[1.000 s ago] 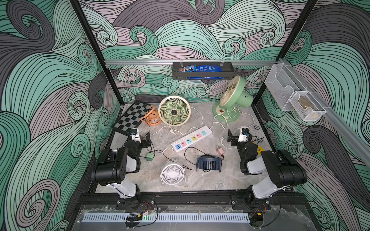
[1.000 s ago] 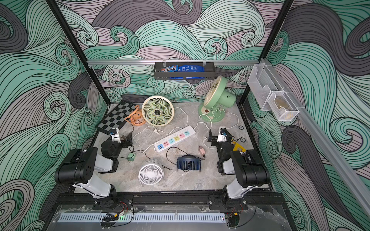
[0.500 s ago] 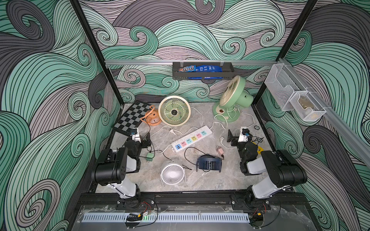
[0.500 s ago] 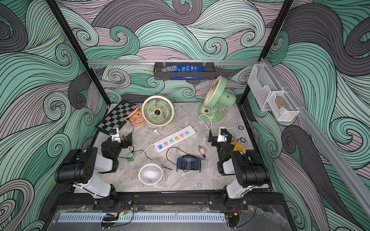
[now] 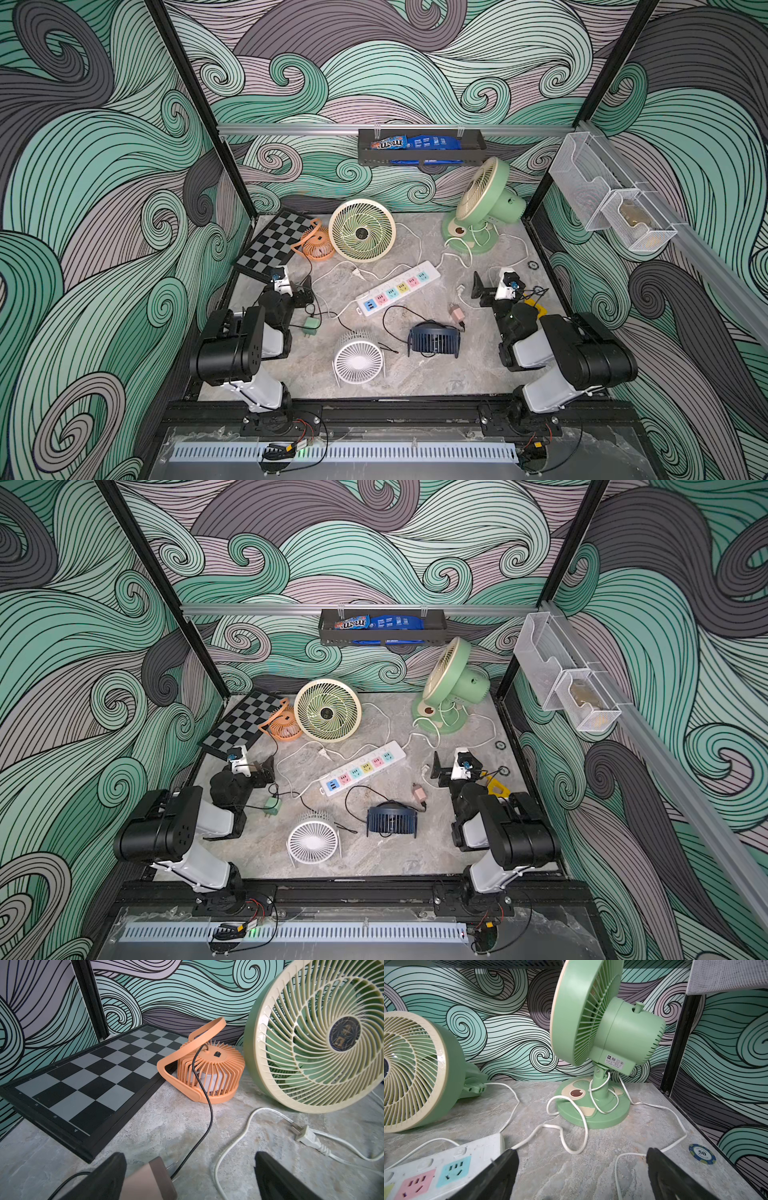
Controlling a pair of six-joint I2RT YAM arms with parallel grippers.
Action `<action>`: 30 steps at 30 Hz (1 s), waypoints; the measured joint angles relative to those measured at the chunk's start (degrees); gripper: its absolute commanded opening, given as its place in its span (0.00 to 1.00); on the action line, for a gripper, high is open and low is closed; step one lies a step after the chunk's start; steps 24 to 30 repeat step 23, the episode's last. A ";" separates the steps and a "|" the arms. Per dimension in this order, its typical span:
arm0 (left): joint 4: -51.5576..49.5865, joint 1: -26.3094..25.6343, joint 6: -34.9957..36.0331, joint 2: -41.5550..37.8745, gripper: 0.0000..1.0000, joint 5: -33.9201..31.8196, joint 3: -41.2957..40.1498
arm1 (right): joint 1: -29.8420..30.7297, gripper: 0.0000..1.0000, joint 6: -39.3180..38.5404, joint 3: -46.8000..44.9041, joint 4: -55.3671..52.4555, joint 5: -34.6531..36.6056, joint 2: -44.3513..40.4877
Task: Unplug the desk fan from the power strip
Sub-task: Reset both arms
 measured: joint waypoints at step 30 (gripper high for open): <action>5.09 0.02 -0.59 1.25 0.99 -1.46 -1.81 | -1.22 0.99 -0.31 2.60 -7.28 -4.70 0.02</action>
